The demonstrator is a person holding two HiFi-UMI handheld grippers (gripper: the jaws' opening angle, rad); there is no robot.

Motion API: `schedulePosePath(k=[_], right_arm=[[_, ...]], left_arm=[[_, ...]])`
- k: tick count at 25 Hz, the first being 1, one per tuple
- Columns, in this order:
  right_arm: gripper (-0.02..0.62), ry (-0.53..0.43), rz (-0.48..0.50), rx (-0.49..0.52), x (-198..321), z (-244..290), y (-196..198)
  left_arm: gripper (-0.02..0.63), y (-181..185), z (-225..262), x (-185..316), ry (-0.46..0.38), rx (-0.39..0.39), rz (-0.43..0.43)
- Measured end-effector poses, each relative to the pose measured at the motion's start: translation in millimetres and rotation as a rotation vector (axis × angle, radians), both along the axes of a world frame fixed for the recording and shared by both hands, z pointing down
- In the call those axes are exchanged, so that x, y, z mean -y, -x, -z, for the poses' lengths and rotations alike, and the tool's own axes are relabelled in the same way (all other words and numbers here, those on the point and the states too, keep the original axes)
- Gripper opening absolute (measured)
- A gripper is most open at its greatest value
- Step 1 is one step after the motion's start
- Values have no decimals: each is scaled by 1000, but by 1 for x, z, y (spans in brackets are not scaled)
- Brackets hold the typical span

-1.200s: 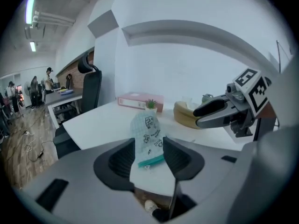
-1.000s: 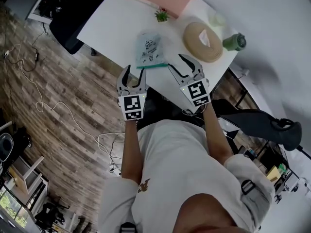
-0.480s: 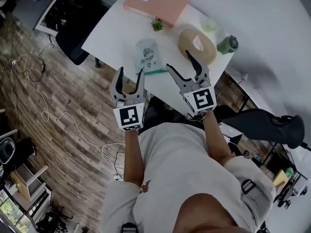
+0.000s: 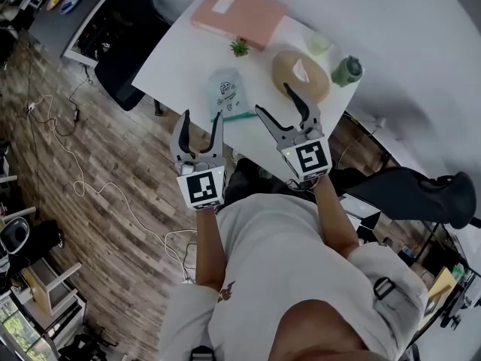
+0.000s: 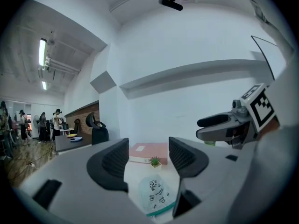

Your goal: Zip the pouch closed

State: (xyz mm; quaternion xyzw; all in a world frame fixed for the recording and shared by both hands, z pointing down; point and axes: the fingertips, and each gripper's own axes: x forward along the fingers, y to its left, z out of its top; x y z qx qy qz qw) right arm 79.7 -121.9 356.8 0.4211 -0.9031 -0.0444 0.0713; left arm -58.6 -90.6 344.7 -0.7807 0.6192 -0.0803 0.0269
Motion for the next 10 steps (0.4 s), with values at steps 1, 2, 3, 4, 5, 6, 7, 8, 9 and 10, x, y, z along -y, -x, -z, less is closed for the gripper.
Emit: schedulePosePath(k=[1,2,3,4,5,6,7,8,9,10], right_arm=[[310,-3,0,2,-1,1,-1],[310,-6,0,5,-2,3,-1],[310,-8,1,7,-4,5,-1],[310,-9,1,9,-5,6,0],[310,-10,2,11,-7,7,0],[310,-11,3,12,-9,8,0],[310,-12,6,13,-11,8,0],[310,-13,9,14,-13,9,0],[310,-14,12,14,-14,10,1],[310,-16,15,14,-16,11,1]], left_arm=[[267,-1,2,-1,-4,5,2],[267,-1,5,-3,-7,9,4],[267,-1,7,-5,-11,12,6],[267,0,9,-6,-14,15,7],[267,0,11,-8,-17,18,8],[267,0,12,-10,-19,20,9],[267,0,13,-12,-20,21,11],[267,-1,13,-14,-22,23,12],[267,-1,14,-15,-23,25,14],[267,-1,14,-16,-24,27,15]])
